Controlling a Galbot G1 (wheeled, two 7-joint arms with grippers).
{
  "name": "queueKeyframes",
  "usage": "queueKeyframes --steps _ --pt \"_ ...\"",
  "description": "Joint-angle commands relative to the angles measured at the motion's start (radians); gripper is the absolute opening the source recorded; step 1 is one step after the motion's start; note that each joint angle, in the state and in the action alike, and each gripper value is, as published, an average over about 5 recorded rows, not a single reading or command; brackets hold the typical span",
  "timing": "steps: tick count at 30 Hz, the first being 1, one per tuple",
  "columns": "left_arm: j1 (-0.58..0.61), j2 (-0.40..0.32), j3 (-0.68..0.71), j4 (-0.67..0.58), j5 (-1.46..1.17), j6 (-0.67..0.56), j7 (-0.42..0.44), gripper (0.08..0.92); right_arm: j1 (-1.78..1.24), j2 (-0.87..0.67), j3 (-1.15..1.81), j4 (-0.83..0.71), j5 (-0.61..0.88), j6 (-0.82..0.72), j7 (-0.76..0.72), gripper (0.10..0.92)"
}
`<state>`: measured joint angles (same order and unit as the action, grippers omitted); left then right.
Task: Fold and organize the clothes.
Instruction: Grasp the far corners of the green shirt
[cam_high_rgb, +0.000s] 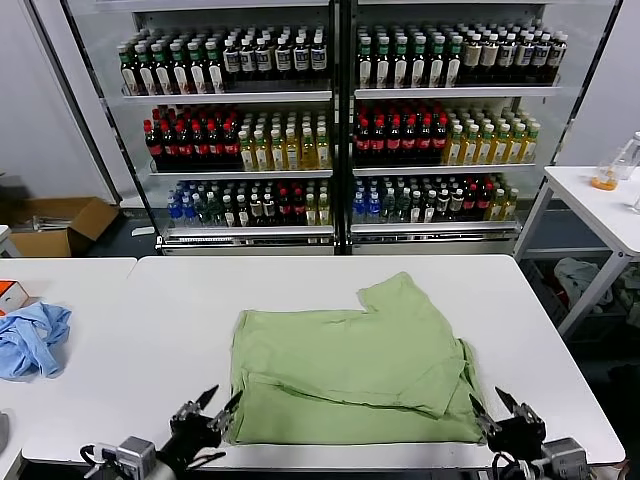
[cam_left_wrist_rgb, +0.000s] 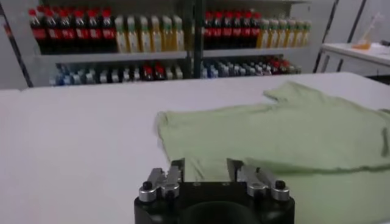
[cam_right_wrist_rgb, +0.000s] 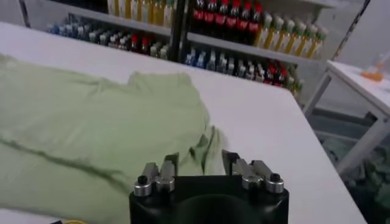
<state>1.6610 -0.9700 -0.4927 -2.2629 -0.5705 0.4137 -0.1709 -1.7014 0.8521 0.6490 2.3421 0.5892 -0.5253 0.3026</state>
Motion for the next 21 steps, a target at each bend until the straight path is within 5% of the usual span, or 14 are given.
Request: queueKeyframes --steps 1,9,21 --pt "-0.187 0.012 0.015 0.117 -0.047 -0.012 -0.030 0.603 0.307 -0.040 -0.117 -0.095 0.071 -0.004 0.036 0.675" --pt "-0.499 0.011 0.189 0.364 -0.033 0.015 -0.049 0.806 0.770 -0.008 -0.436 -0.407 0.123 -0.043 0.073 0.819" --pt "-0.766 -0.045 0.373 0.605 -0.021 0.037 -0.058 0.823 1.077 0.110 -0.651 -0.764 0.143 -0.052 0.060 0.823"
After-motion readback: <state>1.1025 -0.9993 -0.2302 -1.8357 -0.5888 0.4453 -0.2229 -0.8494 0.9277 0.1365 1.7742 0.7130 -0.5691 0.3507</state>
